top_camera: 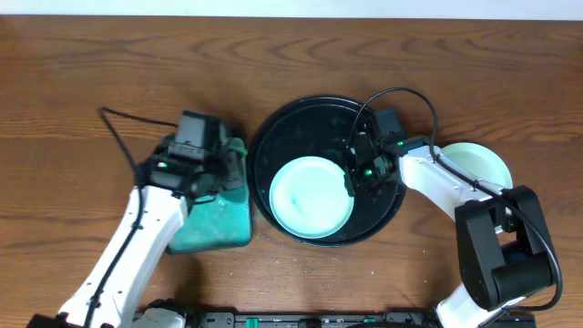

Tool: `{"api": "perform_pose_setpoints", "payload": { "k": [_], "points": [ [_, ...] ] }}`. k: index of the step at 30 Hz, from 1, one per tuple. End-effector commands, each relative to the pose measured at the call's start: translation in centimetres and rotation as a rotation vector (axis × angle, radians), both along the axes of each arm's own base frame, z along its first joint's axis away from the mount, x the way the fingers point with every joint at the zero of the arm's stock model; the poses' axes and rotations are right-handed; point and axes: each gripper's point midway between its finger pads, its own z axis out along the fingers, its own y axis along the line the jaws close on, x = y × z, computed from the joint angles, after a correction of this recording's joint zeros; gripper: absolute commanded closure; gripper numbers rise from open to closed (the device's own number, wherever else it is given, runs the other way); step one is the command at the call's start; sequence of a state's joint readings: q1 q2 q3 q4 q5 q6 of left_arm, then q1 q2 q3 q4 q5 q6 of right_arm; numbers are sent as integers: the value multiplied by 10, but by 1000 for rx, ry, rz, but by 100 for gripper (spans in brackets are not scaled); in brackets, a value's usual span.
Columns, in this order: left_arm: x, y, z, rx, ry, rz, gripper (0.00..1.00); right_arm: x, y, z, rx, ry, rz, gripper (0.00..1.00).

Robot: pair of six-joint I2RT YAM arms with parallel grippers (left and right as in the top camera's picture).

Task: Clean dirty plates on tray and stack at the side
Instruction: 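Scrub the front plate on the tray with the sponge in the left gripper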

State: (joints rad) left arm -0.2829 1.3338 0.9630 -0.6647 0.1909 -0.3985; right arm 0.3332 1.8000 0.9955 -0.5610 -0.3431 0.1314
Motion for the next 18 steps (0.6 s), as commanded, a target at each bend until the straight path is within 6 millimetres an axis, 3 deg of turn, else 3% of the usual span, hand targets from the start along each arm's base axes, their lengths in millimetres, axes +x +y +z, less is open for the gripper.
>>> {"api": "perform_pose_setpoints", "payload": {
  "k": [1, 6, 11, 14, 18],
  "points": [
    [6, -37, -9, -56, 8, -9, 93, 0, -5, -5, -33, 30, -72, 99],
    [16, -93, -42, -138, 51, 36, 92, 1, -15, -8, -84, 47, -149, 99],
    [9, -136, -92, -155, 134, 51, 93, 0, -15, -8, -83, 55, -167, 99],
    [8, -140, -112, -135, 152, 44, 92, 0, -15, -8, -84, 57, -166, 99],
    [11, -114, -132, -33, 168, 89, 93, -1, -15, -9, -85, 59, -166, 99]
  ]
}}
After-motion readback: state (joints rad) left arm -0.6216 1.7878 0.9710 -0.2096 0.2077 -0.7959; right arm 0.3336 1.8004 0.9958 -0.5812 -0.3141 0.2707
